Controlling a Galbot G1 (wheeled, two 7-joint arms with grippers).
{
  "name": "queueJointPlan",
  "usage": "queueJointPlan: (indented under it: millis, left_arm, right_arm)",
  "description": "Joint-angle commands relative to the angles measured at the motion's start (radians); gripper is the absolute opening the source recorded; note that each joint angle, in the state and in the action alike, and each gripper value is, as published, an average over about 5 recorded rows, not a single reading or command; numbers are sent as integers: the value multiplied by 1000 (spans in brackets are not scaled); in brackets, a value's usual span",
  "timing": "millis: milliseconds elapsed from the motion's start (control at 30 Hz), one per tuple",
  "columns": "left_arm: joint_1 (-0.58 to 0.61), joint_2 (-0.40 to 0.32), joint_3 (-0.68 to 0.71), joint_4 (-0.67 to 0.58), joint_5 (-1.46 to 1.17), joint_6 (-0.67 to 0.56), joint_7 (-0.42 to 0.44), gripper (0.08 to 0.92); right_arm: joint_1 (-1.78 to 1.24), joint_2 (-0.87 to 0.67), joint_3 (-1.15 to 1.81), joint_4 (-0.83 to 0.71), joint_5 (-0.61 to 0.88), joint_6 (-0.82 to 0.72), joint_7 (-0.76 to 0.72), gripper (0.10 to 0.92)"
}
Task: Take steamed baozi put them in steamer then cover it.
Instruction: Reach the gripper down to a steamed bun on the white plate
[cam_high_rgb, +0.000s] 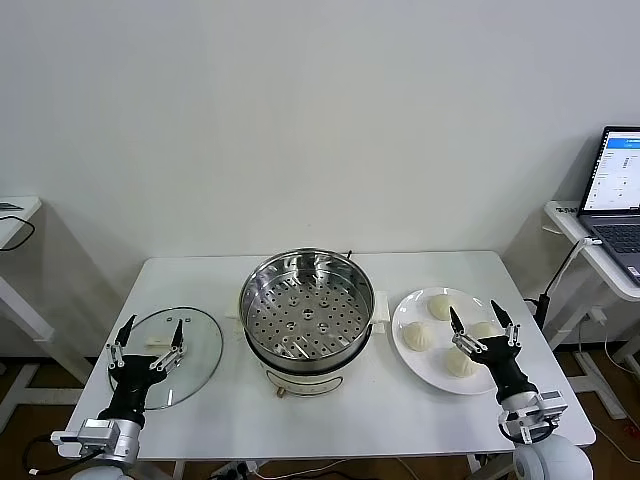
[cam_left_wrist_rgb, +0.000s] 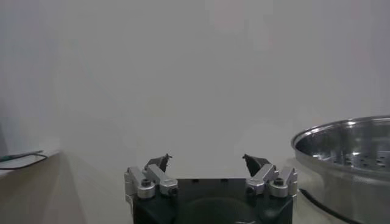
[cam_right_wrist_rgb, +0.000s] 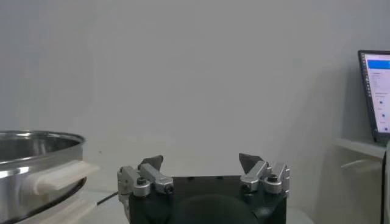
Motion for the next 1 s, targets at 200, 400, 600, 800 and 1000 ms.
queueJointPlan:
  millis: [200,400,600,800,1000]
  left_arm:
    - [-5,12,1,17,5,-7,3,823]
    - [-15,14,2,25,5,-9,9,823]
    - [-24,14,15,22,5,-7,10,823]
    - [-26,22,24,2,5,0,7,823]
    - [-24,25,30,-9,5,5,5,823]
  right_arm:
    - [168,-182,-42,-100,-251,-83,-14,823]
    - [395,-432,-235,-210,-458,-157,-124,823]
    - [716,-575,-554,-345,-528,-186,-409,823]
    - [1065,-612,-905,-478,-556,-208,-735,823]
    - [1374,-542,-1185,-598,-572,-219,-996,823]
